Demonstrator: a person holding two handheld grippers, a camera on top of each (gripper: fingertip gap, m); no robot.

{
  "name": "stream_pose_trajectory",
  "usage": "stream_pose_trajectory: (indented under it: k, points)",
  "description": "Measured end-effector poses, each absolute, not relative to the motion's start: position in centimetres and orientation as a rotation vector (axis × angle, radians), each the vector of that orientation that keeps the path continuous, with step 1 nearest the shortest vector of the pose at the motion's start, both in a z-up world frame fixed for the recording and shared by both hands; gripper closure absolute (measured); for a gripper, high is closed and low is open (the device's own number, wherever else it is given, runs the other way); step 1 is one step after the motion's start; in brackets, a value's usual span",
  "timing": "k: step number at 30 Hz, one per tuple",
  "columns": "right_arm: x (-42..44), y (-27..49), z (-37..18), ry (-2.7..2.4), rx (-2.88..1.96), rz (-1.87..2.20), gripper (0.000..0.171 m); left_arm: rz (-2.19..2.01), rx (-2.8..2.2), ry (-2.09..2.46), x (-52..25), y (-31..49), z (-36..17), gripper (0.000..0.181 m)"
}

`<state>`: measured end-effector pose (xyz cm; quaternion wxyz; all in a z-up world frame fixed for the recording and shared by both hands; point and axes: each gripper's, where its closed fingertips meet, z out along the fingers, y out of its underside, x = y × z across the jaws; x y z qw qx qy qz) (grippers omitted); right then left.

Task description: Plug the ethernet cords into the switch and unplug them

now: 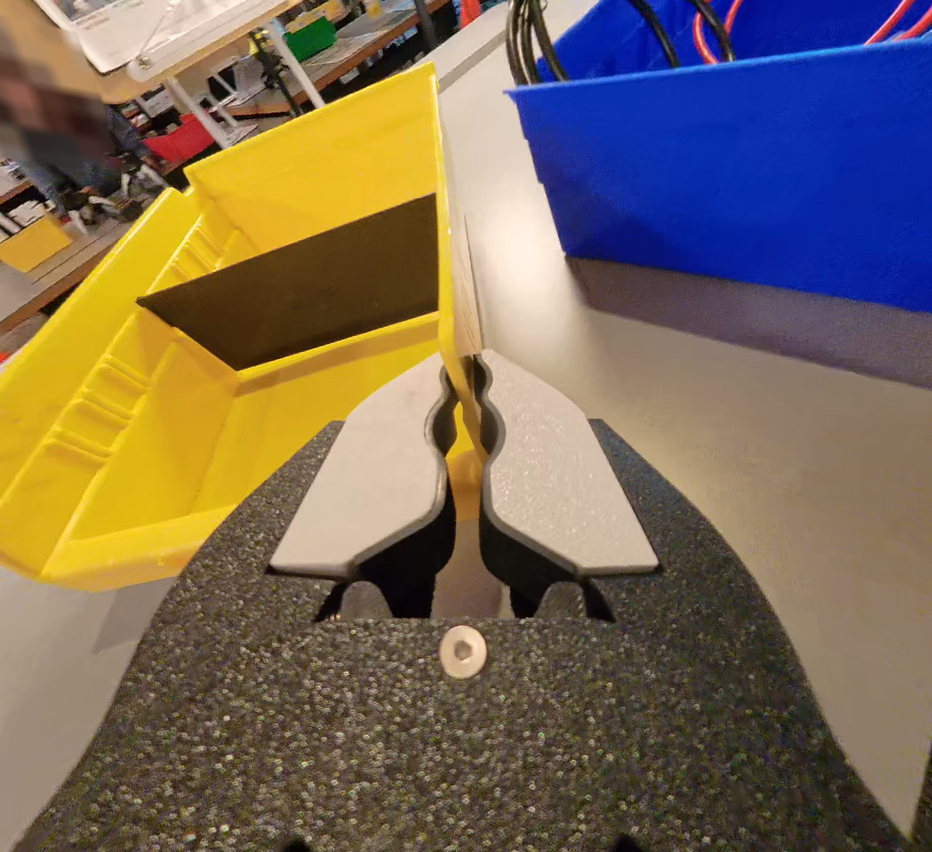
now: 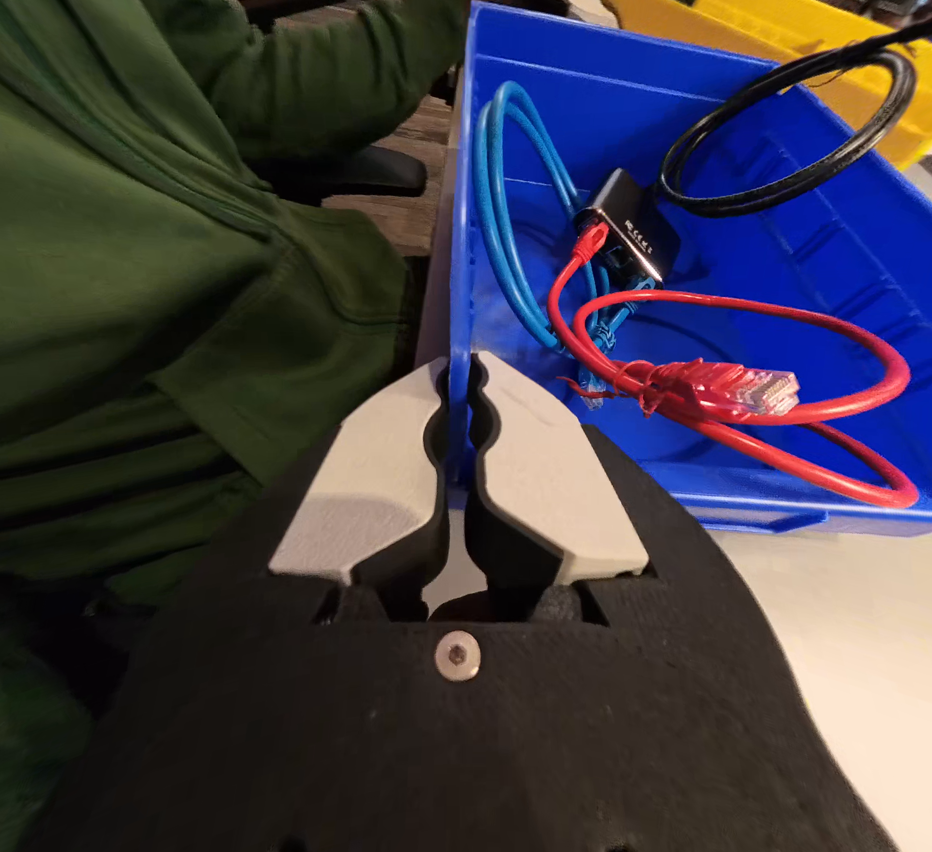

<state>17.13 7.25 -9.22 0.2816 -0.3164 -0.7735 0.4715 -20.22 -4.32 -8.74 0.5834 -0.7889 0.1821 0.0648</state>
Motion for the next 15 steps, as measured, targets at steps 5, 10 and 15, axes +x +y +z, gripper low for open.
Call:
stream_pose_trajectory:
  k: [5, 10, 15]
  points:
    - [16.7, 6.0, -9.2, -2.116, -0.786, 1.322, 0.168, 0.053, -1.814, 0.548, -18.0, -2.4, -8.8, 0.177]
    - [15.6, 6.1, -9.2, -2.106, -0.832, 1.331, 0.165, 0.140, -1.798, 0.524, -18.7, -1.0, -8.7, 0.168]
    - [13.8, 7.9, -9.2, -1.995, -0.935, 1.227, 0.155, 0.453, -1.813, 0.333, -23.1, -1.4, -8.5, 0.149]
